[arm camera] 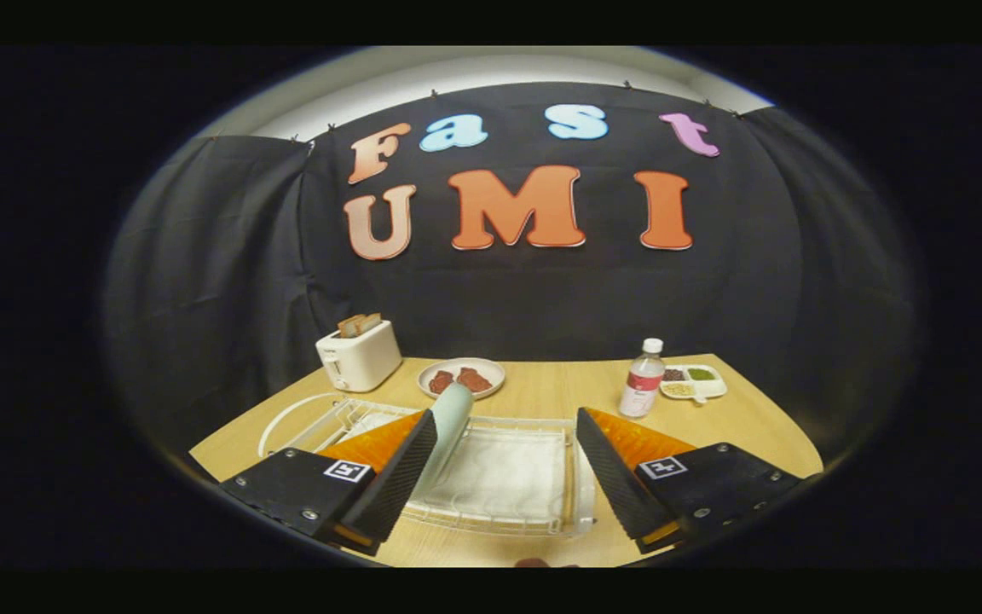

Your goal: Take the plate from the dish rack, then take the spoon from the basket and place it into the plate.

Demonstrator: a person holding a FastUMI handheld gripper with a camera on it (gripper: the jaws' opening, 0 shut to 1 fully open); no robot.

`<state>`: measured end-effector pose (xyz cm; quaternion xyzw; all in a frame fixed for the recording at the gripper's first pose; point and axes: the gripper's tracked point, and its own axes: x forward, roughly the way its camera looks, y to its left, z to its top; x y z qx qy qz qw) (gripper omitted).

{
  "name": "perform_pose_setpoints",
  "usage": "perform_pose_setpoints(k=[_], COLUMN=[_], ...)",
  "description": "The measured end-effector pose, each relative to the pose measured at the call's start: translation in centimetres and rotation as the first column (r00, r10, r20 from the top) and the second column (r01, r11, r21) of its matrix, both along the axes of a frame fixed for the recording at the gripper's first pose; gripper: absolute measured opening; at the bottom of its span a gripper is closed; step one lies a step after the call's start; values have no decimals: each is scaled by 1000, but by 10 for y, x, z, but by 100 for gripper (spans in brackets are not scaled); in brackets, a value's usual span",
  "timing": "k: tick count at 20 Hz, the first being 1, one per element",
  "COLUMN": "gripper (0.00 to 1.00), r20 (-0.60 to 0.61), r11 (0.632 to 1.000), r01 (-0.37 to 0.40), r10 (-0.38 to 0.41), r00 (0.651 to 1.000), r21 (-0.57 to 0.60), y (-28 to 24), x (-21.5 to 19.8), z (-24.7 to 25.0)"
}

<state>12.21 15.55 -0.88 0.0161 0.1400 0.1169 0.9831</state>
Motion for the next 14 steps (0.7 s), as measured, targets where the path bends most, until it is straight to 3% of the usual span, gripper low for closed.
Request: perform_pose_setpoints(k=[9,14], gripper=[98,76], r20=[-154,-256], r11=[999,998], r01=[-2,27], r10=[-4,-42], r00=[988,966], r21=[-41,-61], y=[58,68], x=[41,43], z=[-42,-72])
